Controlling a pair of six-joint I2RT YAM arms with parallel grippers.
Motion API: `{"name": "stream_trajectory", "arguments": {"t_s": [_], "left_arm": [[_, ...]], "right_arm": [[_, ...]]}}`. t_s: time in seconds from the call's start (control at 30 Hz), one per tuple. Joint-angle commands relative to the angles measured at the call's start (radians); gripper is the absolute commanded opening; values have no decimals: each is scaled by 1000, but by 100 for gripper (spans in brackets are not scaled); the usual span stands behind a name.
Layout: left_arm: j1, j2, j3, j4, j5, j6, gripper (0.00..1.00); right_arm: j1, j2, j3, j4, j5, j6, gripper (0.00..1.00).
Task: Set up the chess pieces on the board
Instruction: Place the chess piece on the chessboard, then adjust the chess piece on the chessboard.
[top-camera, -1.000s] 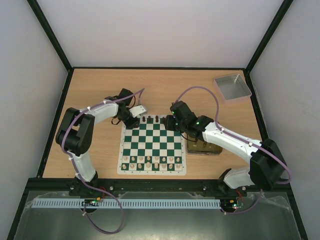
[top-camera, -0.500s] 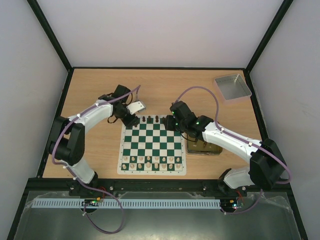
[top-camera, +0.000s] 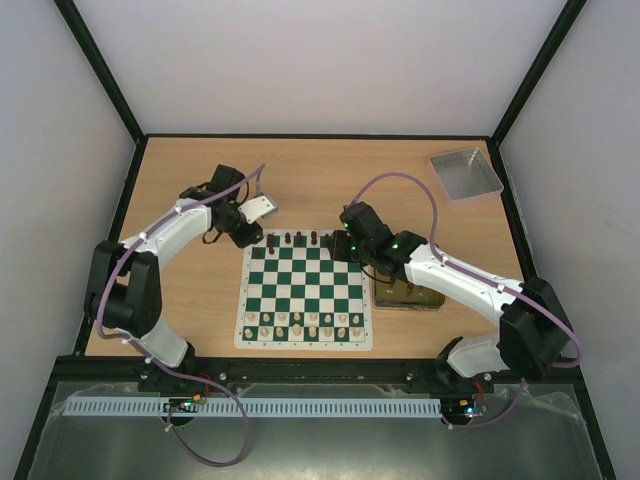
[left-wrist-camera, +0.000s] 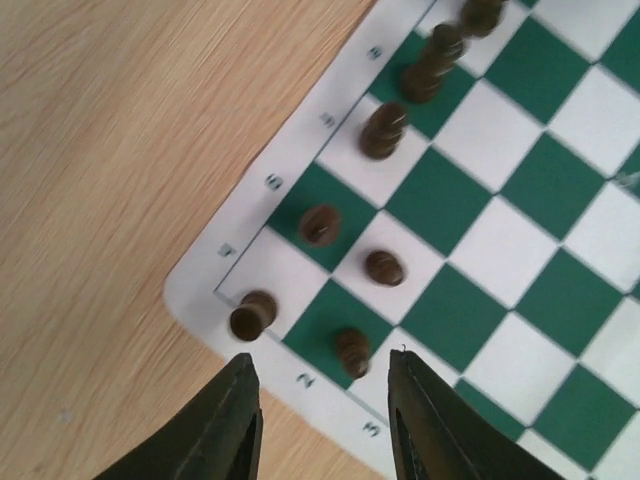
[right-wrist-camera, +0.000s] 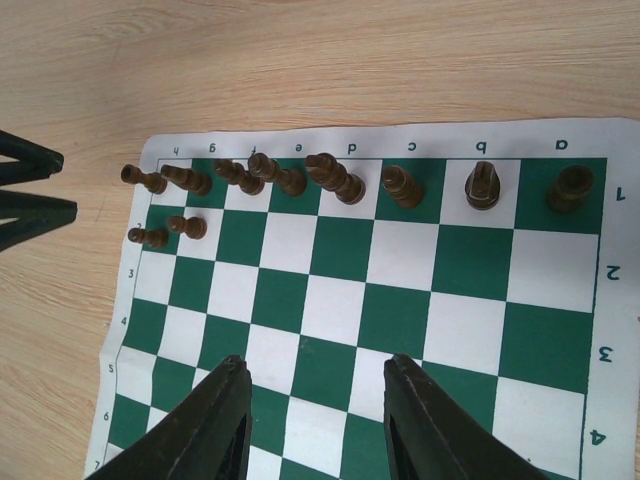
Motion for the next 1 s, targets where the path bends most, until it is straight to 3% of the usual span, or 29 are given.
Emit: {"name": "stream_trajectory", "arguments": {"t_s": [0.0,0.4,0.53,0.97], "left_arm": [[55,45,-17,2,-16,34,40],[85,135,-4,42,-7,42,45],[86,153,1,50,-1,41,40],[81,211,51,55,1,38,37]], "right_arm": [[-5,1,-16,17,15,-3,36],[-4,17,-20,29,10,-1,36],[-4,24,-19,29,7,-1,36],[-6,30,-1,21,3,-5,36]]}}
